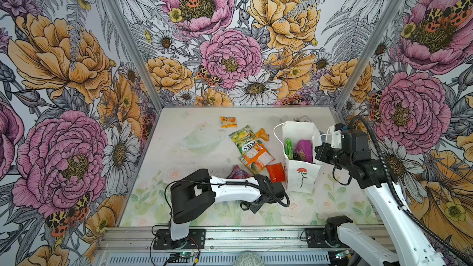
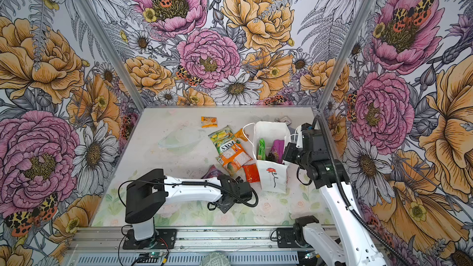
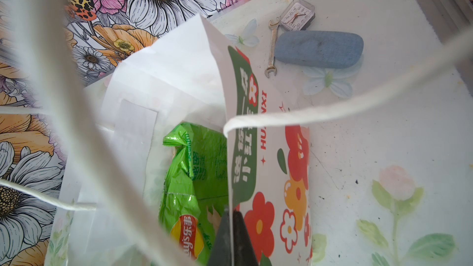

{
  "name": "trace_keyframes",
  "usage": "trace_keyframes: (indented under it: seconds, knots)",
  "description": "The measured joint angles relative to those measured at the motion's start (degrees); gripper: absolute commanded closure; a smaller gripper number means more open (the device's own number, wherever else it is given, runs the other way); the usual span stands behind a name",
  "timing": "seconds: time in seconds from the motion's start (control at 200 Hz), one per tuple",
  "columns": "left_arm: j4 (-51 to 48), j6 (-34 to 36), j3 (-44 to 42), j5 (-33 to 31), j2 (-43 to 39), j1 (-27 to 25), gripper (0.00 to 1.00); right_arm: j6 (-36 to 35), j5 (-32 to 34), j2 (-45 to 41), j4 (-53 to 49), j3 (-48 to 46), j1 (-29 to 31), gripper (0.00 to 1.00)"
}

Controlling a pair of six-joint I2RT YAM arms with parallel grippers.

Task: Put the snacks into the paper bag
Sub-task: 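Grasp the Fox's Berries bag by its edge with the left gripper, then lift the Fox's Berries bag with the left gripper over the paper bag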

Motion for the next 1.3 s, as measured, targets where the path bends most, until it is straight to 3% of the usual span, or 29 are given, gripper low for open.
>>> trace_keyframes:
  seconds: [0.59,1.296]
  knots:
    - [14.7,-6.5,-10.6,-4.2,-26.6,-0.2,1.00,0.1,0.0,0.0,0.0,0.0,0.0,1.00]
    - [21.2,-8.6,-11.3,-8.2,-39.8,-1.8,1.00,0.2,0.0,0.0,0.0,0.0,0.0,1.00]
